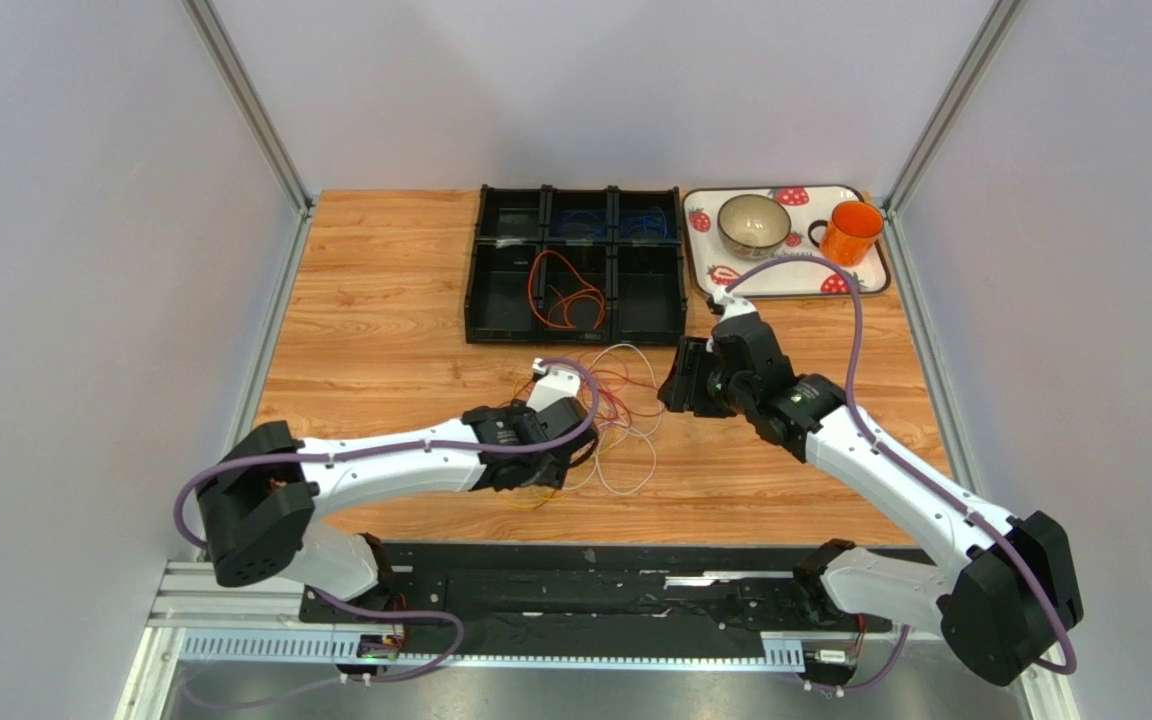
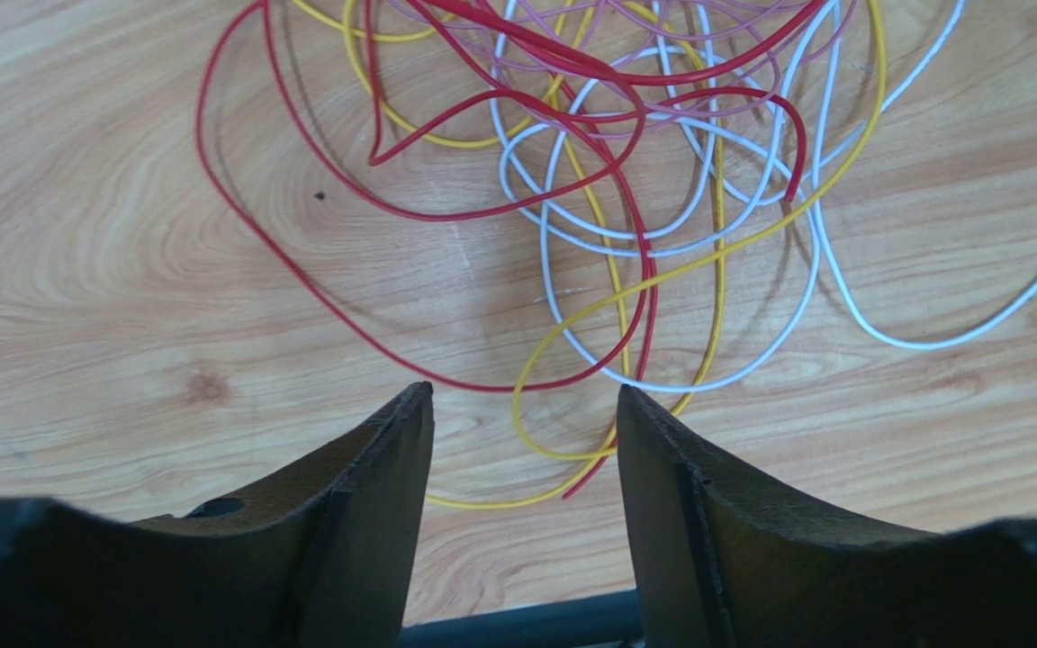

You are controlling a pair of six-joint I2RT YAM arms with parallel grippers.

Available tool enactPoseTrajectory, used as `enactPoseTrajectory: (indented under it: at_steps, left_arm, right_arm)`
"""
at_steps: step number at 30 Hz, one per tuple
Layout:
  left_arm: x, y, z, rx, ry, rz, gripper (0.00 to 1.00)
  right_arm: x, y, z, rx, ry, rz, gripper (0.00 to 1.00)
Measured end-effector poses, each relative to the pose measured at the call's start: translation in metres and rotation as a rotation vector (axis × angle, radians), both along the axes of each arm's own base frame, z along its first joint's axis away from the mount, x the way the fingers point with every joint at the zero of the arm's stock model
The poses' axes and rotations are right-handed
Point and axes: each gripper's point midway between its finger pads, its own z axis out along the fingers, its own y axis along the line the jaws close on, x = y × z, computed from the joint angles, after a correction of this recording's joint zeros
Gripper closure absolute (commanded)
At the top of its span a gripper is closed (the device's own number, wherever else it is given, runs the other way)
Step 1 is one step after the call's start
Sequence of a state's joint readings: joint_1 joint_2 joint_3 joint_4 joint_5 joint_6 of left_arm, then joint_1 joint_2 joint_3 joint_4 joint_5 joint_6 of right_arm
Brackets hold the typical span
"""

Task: Untangle the cables
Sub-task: Place the cable in the bin, then untie the cable.

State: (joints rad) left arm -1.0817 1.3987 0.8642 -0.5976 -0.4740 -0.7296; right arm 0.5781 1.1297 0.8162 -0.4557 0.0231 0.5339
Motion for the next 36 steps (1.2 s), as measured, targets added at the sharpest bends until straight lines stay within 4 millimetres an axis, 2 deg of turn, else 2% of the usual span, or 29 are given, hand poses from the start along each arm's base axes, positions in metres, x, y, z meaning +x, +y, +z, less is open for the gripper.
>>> enactPoseTrajectory:
  at_steps: [5, 9, 15, 18, 20, 21, 27, 29, 31, 34, 36]
  left_arm:
    - [0.001, -0.006, -0.018, 0.022, 0.024, 0.001, 0.45]
    - [0.003, -0.01, -0.022, 0.015, 0.023, 0.006, 0.5]
    - [0.003, -0.009, -0.032, 0.036, 0.035, 0.02, 0.53]
    - [0.003, -0.007, -0.035, 0.043, 0.039, 0.03, 0.62]
    - [0.004, -0.007, -0.035, 0.042, 0.04, 0.038, 0.95]
    - [0.004, -0.007, -0.035, 0.038, 0.04, 0.043, 1.0]
    - [0.002, 0.0, -0.031, 0.057, 0.044, 0.052, 1.0]
    - [0.0, 0.004, -0.012, 0.058, 0.042, 0.045, 1.0]
    - [0.004, -0.002, 0.025, 0.012, 0.01, 0.026, 1.0]
    - [0.014, -0.016, 0.114, -0.138, -0.099, -0.016, 1.0]
    - [0.02, -0.02, 0.195, -0.268, -0.213, -0.043, 1.0]
  right_arm:
    - [0.0, 0.0, -0.001, 0.0, 0.002, 0.001, 0.46]
    - [0.0, 0.0, -0.003, -0.003, 0.008, 0.002, 0.46]
    - [0.0, 0.001, -0.009, -0.013, 0.027, 0.004, 0.46]
    - [0.0, 0.001, -0.01, -0.014, 0.03, 0.004, 0.46]
    - [0.0, 0.001, -0.011, -0.014, 0.03, 0.004, 0.46]
    - [0.0, 0.001, -0.011, -0.015, 0.031, 0.004, 0.46]
    - [0.001, 0.002, -0.015, -0.023, 0.043, 0.003, 0.47]
    - [0.001, 0.002, -0.017, -0.024, 0.046, 0.004, 0.47]
    - [0.001, 0.002, -0.018, -0.027, 0.051, 0.004, 0.47]
    - [0.001, 0.002, -0.02, -0.028, 0.057, 0.001, 0.47]
    - [0.001, 0.004, -0.021, -0.019, 0.064, 0.005, 0.47]
